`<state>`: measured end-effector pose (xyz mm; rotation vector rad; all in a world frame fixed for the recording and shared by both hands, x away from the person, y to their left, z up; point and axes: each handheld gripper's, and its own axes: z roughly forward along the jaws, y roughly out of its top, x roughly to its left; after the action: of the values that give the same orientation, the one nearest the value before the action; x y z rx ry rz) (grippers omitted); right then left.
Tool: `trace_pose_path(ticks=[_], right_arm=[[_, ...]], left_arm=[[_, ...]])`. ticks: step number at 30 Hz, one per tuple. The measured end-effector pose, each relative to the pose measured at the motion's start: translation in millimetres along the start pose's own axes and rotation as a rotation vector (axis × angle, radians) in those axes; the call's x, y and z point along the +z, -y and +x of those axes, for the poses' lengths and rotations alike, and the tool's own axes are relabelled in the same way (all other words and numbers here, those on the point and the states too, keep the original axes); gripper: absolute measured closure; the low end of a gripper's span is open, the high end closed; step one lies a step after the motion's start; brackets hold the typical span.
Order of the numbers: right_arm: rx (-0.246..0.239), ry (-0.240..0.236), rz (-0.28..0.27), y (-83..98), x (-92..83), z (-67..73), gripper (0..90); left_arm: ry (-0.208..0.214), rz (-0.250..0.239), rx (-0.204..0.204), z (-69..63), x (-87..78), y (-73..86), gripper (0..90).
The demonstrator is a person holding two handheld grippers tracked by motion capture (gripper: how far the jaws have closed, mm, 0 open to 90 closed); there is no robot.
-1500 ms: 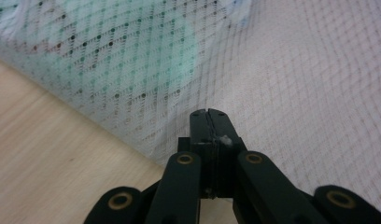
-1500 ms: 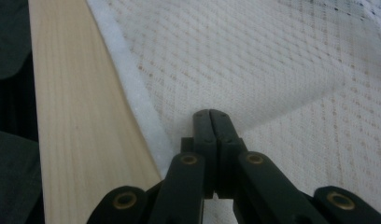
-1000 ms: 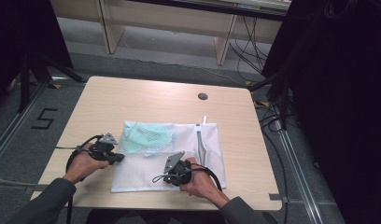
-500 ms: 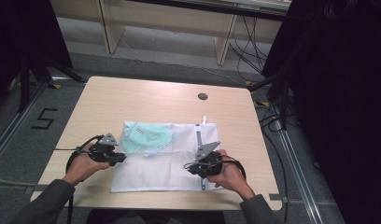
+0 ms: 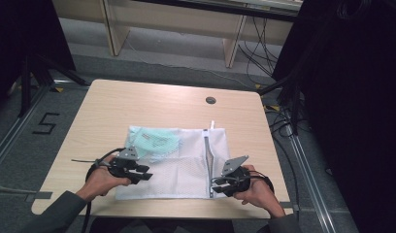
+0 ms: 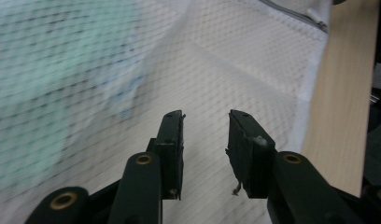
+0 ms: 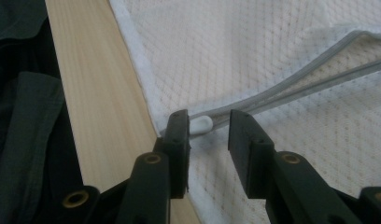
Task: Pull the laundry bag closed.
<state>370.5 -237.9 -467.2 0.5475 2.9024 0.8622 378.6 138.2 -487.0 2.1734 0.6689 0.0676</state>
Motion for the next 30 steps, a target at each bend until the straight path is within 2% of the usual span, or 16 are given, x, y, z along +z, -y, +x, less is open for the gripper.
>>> trace_pose_path(ticks=[2,4,6,7,8,9,10,12,13,15,17,18,19,26,29,30], right_arm=[[-0.020,-0.019,-0.002,-0.1,2.4,-2.3,67.5],[-0.004,-0.020,0.016,1.0,4.5,-3.6,66.3],[0.000,-0.023,0.018,1.2,5.4,-4.0,65.8],[-0.020,-0.040,0.014,1.0,8.7,-6.8,63.9],[-0.020,-0.040,0.014,1.0,8.7,-6.8,63.9],[0.008,-0.044,0.021,1.0,8.8,-5.3,63.5],[0.027,-0.058,0.032,-0.3,11.8,-3.8,62.9],[0.028,-0.067,0.042,-1.6,12.3,-3.8,62.5],[0.018,-0.074,0.052,-3.8,15.2,-4.4,62.0],[0.021,-0.075,0.055,-4.5,17.1,-4.2,61.4],[0.015,-0.080,0.068,-5.8,19.0,-4.8,61.5],[-0.002,-0.090,0.070,-6.4,20.5,-5.0,62.3],[0.009,-0.100,0.083,-6.5,20.0,-3.7,63.0],[-0.020,-0.110,0.086,-6.9,17.3,-2.0,70.3],[-0.029,-0.116,0.086,-7.9,17.3,-1.4,73.1],[-0.057,-0.116,0.081,-8.7,17.8,-2.5,74.1]], left_arm=[[0.001,0.016,0.015,-5.6,2.8,-1.8,60.4],[0.031,0.014,0.022,-12.3,7.2,-3.8,59.1],[0.035,0.015,0.030,-14.1,8.2,-4.3,58.4],[0.035,0.027,0.032,-15.2,8.7,-4.7,57.0],[0.035,0.027,0.032,-15.2,8.7,-4.7,56.6],[0.038,0.025,0.043,-14.7,9.5,-4.8,56.6],[0.035,0.023,0.020,-15.3,10.3,-3.9,56.4],[0.035,0.024,0.019,-15.0,10.1,-3.7,56.2],[0.037,0.023,0.033,-14.0,9.8,-4.2,56.2],[0.033,0.030,0.020,-15.0,10.3,-3.6,55.7],[0.040,0.040,0.048,-14.0,10.8,-3.4,55.1],[0.040,0.042,0.053,-13.8,11.1,-3.5,54.8],[0.040,0.039,0.051,-14.0,11.6,-3.6,54.8],[0.033,0.043,0.035,-13.8,11.1,-2.7,54.4],[0.030,0.051,0.055,-12.8,10.9,-2.9,54.3],[0.034,0.044,0.045,-13.7,11.5,-2.9,54.1]])
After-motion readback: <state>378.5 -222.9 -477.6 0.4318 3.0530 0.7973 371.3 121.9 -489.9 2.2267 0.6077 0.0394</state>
